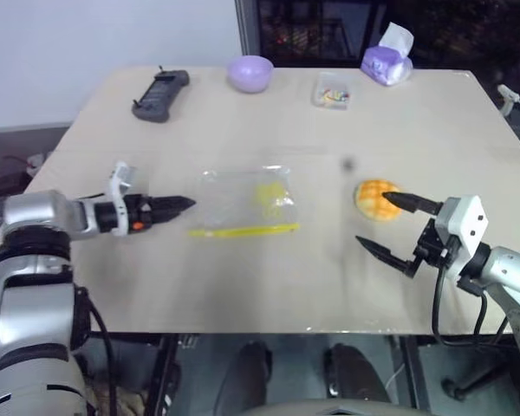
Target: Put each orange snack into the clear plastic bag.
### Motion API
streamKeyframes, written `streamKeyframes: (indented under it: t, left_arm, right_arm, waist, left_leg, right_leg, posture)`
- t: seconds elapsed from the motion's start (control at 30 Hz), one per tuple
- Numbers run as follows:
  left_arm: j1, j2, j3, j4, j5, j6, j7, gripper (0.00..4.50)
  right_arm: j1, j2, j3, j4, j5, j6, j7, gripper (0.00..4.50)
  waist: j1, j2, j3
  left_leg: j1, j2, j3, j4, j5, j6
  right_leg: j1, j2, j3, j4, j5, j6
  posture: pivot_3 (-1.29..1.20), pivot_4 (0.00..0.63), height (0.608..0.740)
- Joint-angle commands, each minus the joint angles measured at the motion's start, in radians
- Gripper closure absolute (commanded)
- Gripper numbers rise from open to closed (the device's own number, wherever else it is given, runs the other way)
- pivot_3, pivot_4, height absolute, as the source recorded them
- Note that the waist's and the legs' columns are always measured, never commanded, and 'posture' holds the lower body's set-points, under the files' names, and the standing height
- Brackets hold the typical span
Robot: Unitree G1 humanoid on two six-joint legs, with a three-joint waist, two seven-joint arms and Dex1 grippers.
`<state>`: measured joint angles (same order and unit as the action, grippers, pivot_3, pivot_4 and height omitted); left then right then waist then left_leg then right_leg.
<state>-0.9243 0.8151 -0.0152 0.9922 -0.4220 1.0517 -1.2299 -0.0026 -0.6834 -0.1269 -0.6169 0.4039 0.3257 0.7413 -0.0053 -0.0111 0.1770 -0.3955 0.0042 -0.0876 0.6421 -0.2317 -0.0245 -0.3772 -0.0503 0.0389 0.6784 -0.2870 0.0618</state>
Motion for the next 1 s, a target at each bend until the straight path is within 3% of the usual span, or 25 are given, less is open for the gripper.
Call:
streamKeyframes:
  t: [0.03, 0.17, 0.37, 0.5, 0.77, 1.0]
  left_arm:
    - [-0.011, -0.093, -0.083, 0.107, 0.080, -0.023, -0.099, 0.05]
    - [-0.023, -0.170, -0.083, 0.189, 0.131, -0.094, -0.192, 0.05]
    - [0.033, -0.254, -0.003, 0.286, 0.156, -0.219, -0.130, 0.05]
    - [-0.003, -0.262, 0.083, 0.284, 0.089, -0.146, -0.215, 0.05]
    - [-0.027, -0.271, 0.063, 0.234, 0.115, -0.080, -0.362, 0.05]
    - [-0.049, -0.336, 0.092, 0.226, 0.127, -0.037, -0.199, 0.05]
  right_arm:
    - [0.012, -0.008, -0.030, -0.052, 0.009, 0.003, -0.014, 0.00]
    - [0.023, -0.005, -0.025, -0.082, 0.014, 0.019, -0.027, 0.00]
    - [0.036, -0.007, -0.009, -0.107, 0.008, 0.031, -0.034, 0.00]
    - [0.039, -0.007, -0.023, -0.124, 0.011, 0.045, -0.046, 0.00]
    - [0.034, 0.003, -0.009, -0.123, -0.006, 0.041, -0.066, 0.00]
    - [0.017, 0.014, 0.019, -0.114, -0.035, 0.032, -0.081, 0.00]
  waist:
    - [0.002, 0.000, 0.000]
    - [0.002, 0.001, -0.001]
    - [-0.003, 0.011, -0.020]
    - [-0.005, 0.013, -0.023]
    - [-0.013, 0.007, -0.019]
    - [-0.009, 0.006, -0.019]
  left_leg:
    - [0.000, 0.000, 0.000, 0.001, 0.000, 0.000]
    - [-0.001, -0.001, 0.000, 0.002, 0.000, 0.000]
    - [0.000, -0.001, 0.000, 0.002, 0.000, 0.000]
    - [0.001, -0.001, -0.001, 0.002, 0.000, 0.000]
    - [-0.002, -0.001, -0.001, 0.005, 0.000, 0.000]
    - [-0.002, -0.001, -0.001, 0.004, 0.000, 0.001]
  right_leg:
    - [0.000, 0.000, 0.000, 0.000, 0.000, 0.000]
    - [0.000, -0.001, 0.000, 0.000, 0.000, 0.000]
    - [0.001, -0.001, 0.000, 0.000, 0.000, 0.001]
    - [0.002, -0.001, 0.000, 0.001, -0.002, 0.004]
    - [0.001, 0.000, 0.000, 0.001, 0.000, 0.001]
    - [0.001, 0.000, 0.000, 0.000, -0.001, 0.002]
  posture:
    - [0.00, 0.150, 0.740]
    - [0.00, 0.150, 0.740]
    - [0.00, 0.150, 0.740]
    - [0.00, 0.150, 0.740]
    - [0.00, 0.150, 0.740]
    - [0.00, 0.150, 0.740]
